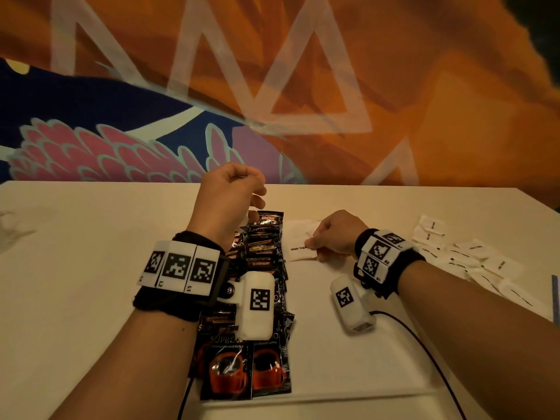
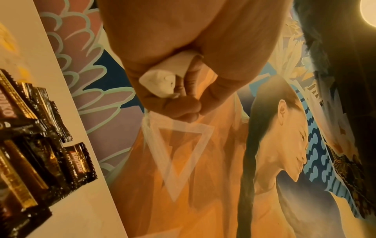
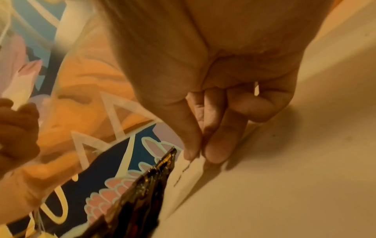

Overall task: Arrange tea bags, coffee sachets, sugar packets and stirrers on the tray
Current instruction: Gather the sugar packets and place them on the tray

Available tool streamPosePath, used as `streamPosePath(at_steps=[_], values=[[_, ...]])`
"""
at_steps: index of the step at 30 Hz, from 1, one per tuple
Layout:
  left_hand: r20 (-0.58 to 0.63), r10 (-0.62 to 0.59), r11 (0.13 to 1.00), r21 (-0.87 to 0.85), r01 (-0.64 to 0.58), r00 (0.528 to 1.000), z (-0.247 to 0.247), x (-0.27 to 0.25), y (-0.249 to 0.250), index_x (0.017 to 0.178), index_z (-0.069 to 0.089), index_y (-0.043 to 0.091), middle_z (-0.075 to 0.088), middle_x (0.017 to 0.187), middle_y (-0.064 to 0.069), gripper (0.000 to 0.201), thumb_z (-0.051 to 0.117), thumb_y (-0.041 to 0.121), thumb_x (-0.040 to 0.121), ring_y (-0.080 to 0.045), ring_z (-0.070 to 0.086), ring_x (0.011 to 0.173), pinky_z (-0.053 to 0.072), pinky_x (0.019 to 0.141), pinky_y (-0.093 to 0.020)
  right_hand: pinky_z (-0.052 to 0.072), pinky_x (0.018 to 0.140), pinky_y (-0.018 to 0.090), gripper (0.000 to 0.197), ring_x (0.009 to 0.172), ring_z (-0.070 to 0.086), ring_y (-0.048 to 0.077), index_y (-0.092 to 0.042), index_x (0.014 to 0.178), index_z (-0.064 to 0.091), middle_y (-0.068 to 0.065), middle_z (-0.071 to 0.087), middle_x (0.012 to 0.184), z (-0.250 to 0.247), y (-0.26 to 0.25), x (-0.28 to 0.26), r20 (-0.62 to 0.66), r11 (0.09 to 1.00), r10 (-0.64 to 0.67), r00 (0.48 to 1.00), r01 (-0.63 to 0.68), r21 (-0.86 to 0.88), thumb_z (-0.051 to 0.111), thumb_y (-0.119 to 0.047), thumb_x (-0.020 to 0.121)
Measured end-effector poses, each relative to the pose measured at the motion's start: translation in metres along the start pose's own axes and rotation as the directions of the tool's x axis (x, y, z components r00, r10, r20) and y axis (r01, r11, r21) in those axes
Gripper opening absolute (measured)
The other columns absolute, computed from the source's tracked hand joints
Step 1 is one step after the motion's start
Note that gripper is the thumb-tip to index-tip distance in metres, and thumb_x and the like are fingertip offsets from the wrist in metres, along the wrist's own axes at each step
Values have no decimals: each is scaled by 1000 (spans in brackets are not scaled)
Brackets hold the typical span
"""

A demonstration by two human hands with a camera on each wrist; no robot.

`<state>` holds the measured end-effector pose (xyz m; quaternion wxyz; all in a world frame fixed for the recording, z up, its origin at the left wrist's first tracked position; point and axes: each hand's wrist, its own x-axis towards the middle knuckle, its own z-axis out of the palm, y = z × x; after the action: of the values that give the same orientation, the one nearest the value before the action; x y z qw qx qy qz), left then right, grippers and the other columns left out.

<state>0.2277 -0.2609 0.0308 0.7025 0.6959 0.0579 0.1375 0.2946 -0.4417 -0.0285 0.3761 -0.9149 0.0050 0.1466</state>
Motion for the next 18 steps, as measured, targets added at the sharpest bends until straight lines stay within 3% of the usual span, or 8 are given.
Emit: streamPosePath(at_steps=[2, 6, 9, 11, 13, 15, 18], values=[[17, -10, 1000, -5, 10, 1000, 1, 0, 0, 87, 63, 13, 62, 76, -4, 12, 56, 4, 89, -16, 59, 62, 46, 50, -27, 52, 68, 26, 20, 67, 67, 11, -14, 70, 68, 2, 74, 71, 1, -1, 0, -30, 997, -20, 999, 18, -73, 78, -29, 79], [75, -52, 997, -59, 57, 996, 3, 0, 0, 94, 61, 6, 59, 79, -10, 21, 46, -7, 88, -17, 57, 62, 48, 48, -25, 50, 65, 26, 27, 82, 67, 18, -14, 73, 63, 4, 73, 80, -2, -7, -2, -78, 977, -66, 995, 48, -209, 80, -36, 74], [126, -52, 991, -117, 66, 991, 6, -3, 1, 95, 58, 4, 58, 80, -10, 33, 34, -17, 87, -18, 58, 66, 55, 57, -27, 49, 65, 27, 33, 80, 64, 19, -15, 71, 59, 4, 70, 82, -7, -11, -5, -101, 964, -96, 990, 68, -256, 77, -43, 76], [143, -50, 982, -176, 75, 988, 6, -3, 1, 95, 57, 5, 60, 86, -10, 43, 27, -23, 83, -21, 64, 77, 57, 72, -29, 48, 61, 26, 33, 70, 62, 15, -14, 73, 60, 3, 70, 77, -11, -14, -13, -136, 982, -148, 980, 130, -134, 74, -43, 79], [160, -41, 961, -264, 82, 986, 6, -2, 0, 95, 57, 7, 63, 94, -11, 48, 24, -25, 80, -24, 68, 94, 53, 87, -37, 42, 53, 24, 33, 61, 60, 12, -10, 78, 63, 1, 70, 72, -13, -20, -27, -124, 962, -223, 967, 238, 132, 71, -42, 82], [192, -33, 934, -342, 99, 981, 9, -3, 0, 97, 56, 10, 65, 104, -12, 50, 24, -24, 80, -24, 65, 108, 50, 91, -40, 40, 53, 24, 35, 65, 61, 13, -7, 84, 66, 1, 71, 74, -12, -28, -44, -63, 883, -302, 951, 304, 357, 69, -42, 84], [290, -33, 898, -412, 156, 956, 19, -8, 0, 102, 55, 11, 63, 119, -14, 48, 25, -22, 82, -24, 58, 118, 51, 88, -39, 40, 57, 26, 32, 70, 64, 14, -5, 90, 69, 7, 72, 81, -9, -37, -57, -32, 810, -405, 914, 375, 451, 74, -35, 80]])
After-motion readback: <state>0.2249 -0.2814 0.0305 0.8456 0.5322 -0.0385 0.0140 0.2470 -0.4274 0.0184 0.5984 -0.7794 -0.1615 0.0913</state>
